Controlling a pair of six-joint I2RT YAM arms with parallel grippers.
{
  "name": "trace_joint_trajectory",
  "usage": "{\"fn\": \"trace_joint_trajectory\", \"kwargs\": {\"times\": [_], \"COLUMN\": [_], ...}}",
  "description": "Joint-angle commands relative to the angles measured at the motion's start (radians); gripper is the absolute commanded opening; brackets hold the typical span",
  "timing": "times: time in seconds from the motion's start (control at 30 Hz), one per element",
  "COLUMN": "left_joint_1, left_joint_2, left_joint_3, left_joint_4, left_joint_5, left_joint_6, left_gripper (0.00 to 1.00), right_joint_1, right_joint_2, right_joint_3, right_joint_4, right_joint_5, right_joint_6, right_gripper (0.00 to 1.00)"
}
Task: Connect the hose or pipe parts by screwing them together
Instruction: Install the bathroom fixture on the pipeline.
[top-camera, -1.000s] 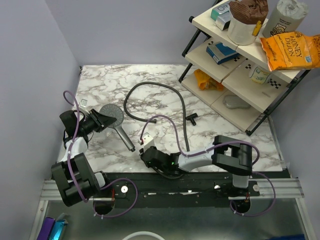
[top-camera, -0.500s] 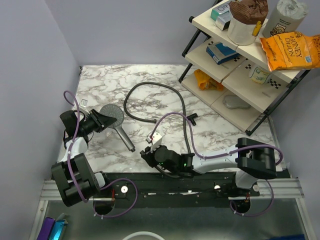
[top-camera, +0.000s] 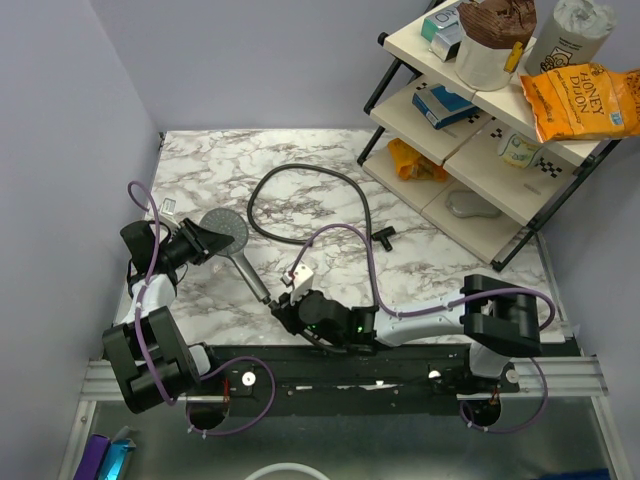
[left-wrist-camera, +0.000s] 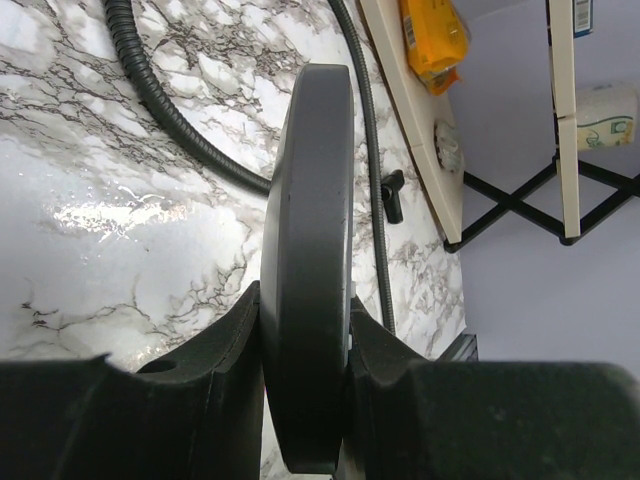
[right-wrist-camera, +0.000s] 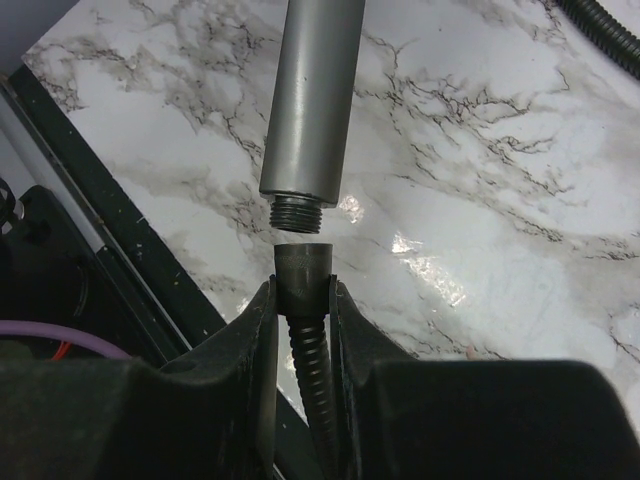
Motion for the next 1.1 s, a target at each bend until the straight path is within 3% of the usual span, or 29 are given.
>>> {"fn": "trace_joint_trajectory", "kwargs": {"times": [0.0, 0.67, 1.07], "left_joint_1": [-0.003, -0.001, -0.001], "left_joint_2": [-0.014, -0.009, 0.018], "left_joint_3": [0.002, 0.002, 0.001], "left_joint_4": [0.026, 0.027, 0.036], "left_joint_5": [-0.001, 0.005, 0.024], "left_joint_6": [-0.009, -0.017, -0.027], "left_gripper": [0.00, 0.00, 0.00], "right_joint_1": [0.009, 0.007, 0.001], "right_joint_2": [0.034, 0.078, 0.069], "right_joint_3": [0.044, 0.084, 0.158], "right_joint_4": [0.024, 0.021, 0.051], "right_joint_5": [0.011, 0.032, 0.151], "right_joint_6": [-0.004, -0.001, -0.090], "right_gripper": [0.09, 0.09, 0.07]}}
